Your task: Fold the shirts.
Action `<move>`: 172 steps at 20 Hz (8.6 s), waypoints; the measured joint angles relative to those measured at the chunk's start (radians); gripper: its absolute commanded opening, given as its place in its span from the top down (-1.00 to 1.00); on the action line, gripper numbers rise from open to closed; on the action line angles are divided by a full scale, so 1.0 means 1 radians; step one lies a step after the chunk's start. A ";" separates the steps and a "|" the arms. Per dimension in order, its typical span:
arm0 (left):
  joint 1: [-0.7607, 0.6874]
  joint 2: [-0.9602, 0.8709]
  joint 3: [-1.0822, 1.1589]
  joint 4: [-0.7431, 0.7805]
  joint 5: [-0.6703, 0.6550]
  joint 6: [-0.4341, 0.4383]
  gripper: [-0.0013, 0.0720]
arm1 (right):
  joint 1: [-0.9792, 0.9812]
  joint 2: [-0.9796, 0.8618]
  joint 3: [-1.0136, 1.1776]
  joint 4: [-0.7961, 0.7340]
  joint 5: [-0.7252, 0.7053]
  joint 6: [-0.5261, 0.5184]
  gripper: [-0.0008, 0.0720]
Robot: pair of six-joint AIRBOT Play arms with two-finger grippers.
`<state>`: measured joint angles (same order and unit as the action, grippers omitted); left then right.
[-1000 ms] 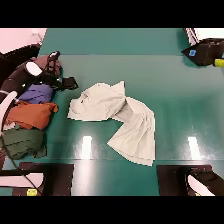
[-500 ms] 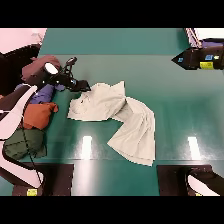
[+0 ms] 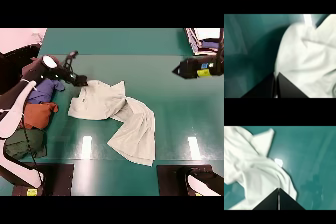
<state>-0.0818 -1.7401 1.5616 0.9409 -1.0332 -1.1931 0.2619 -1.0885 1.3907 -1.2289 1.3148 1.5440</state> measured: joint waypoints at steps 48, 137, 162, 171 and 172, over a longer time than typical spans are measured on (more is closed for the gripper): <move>0.198 0.862 0.438 0.018 -0.009 -0.063 0.91 | -0.263 0.114 0.700 -0.107 0.056 -0.019 0.95; 0.217 0.903 0.341 0.064 -0.136 -0.194 0.91 | -0.412 0.146 0.609 0.004 0.260 0.000 0.95; 0.081 0.085 0.061 0.112 -0.040 -0.135 0.91 | -0.256 -0.576 0.336 -0.078 0.057 -0.085 0.94; 0.076 0.079 -0.140 0.125 -0.111 -0.143 -0.20 | -0.239 -0.487 0.038 -0.132 -0.007 -0.059 -0.06; 0.076 0.082 -0.146 0.125 -0.119 -0.147 -0.20 | -0.239 -0.480 0.028 -0.132 -0.006 -0.054 -0.06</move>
<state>-0.0063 -1.6577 1.4151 1.0657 -1.1522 -1.3403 0.0227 -1.5688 1.4189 -1.3605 1.3087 1.4902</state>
